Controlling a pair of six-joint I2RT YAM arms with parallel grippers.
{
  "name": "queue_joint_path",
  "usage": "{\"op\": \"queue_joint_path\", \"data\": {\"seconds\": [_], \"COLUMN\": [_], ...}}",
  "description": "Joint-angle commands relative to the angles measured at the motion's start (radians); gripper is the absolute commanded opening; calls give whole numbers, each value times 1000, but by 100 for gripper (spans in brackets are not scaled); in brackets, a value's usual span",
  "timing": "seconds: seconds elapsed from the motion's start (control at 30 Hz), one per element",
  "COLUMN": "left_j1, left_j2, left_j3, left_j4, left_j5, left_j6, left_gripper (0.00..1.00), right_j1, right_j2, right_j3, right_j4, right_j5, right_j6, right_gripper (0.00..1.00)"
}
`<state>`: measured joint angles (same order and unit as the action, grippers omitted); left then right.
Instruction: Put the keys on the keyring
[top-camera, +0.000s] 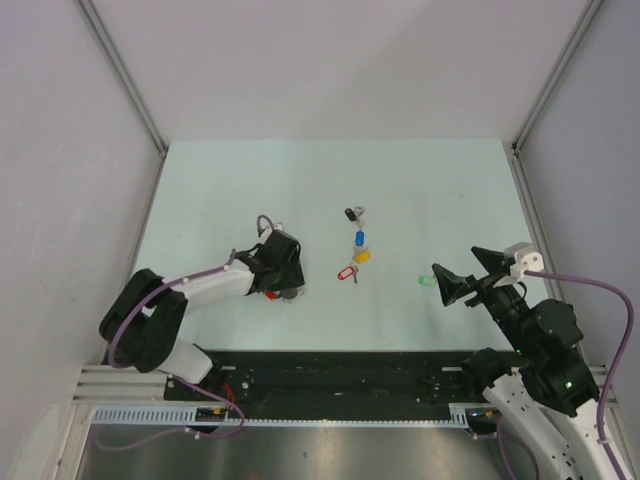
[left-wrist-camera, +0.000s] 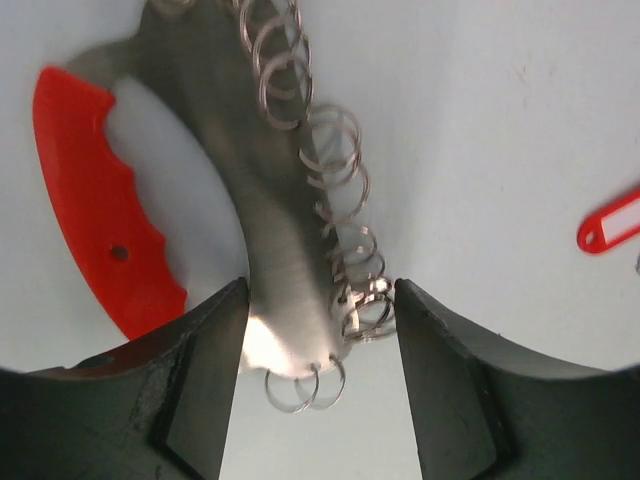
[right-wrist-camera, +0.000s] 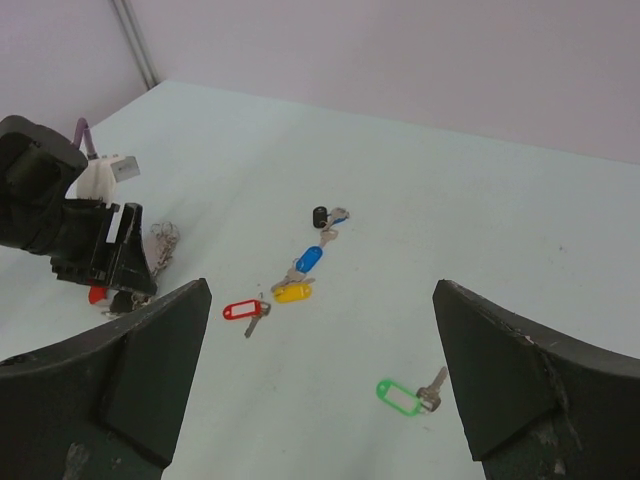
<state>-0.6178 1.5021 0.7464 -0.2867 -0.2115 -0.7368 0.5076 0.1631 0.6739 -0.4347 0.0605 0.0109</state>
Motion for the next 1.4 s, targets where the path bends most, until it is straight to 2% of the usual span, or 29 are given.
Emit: {"op": "queue_joint_path", "data": {"seconds": [0.0, 0.1, 0.23, 0.4, 0.57, 0.63, 0.77, 0.83, 0.9, 1.0, 1.07, 1.23, 1.37], "left_j1": [-43, -86, -92, -85, -2, 35, 119, 121, 121, 157, 179, 182, 194], "left_j2": [-88, -154, -282, -481, -624, -675, -707, -712, -727, -741, -741, -763, -757], "left_j3": [-80, -108, -133, -67, 28, 51, 111, 114, 82, 18, 8, -5, -10], "left_j4": [4, 14, -6, -117, -207, -215, -197, -178, -131, -92, -106, -94, -89], "left_j5": [34, 14, -28, -147, -181, -183, -181, -218, -227, -165, -213, -226, -220], "left_j6": [-202, -271, -285, -159, 69, 144, 371, 425, 435, 444, 435, 445, 444], "left_gripper": [66, 73, 82, 85, 87, 87, 88, 88, 88, 87, 87, 86, 86], "right_j1": [5, 5, 8, 34, 201, 229, 288, 304, 325, 347, 351, 384, 407], "right_j2": [100, 212, 363, 574, 804, 942, 1153, 1263, 1329, 1458, 1541, 1679, 1742], "right_j3": [27, 29, 24, 4, -10, -10, -8, -4, 7, 24, 49, 133, 180], "right_j4": [27, 31, 79, 195, 413, 537, 738, 837, 898, 1004, 1059, 1102, 1104], "right_j5": [-82, -174, -339, -439, -381, -390, -415, -413, -413, -415, -421, -433, -380], "right_j6": [63, 142, 199, 205, 189, 190, 196, 195, 204, 201, 201, 181, 176], "right_gripper": [100, 100, 100, 100, 100, 94, 85, 81, 78, 73, 72, 69, 67]}}
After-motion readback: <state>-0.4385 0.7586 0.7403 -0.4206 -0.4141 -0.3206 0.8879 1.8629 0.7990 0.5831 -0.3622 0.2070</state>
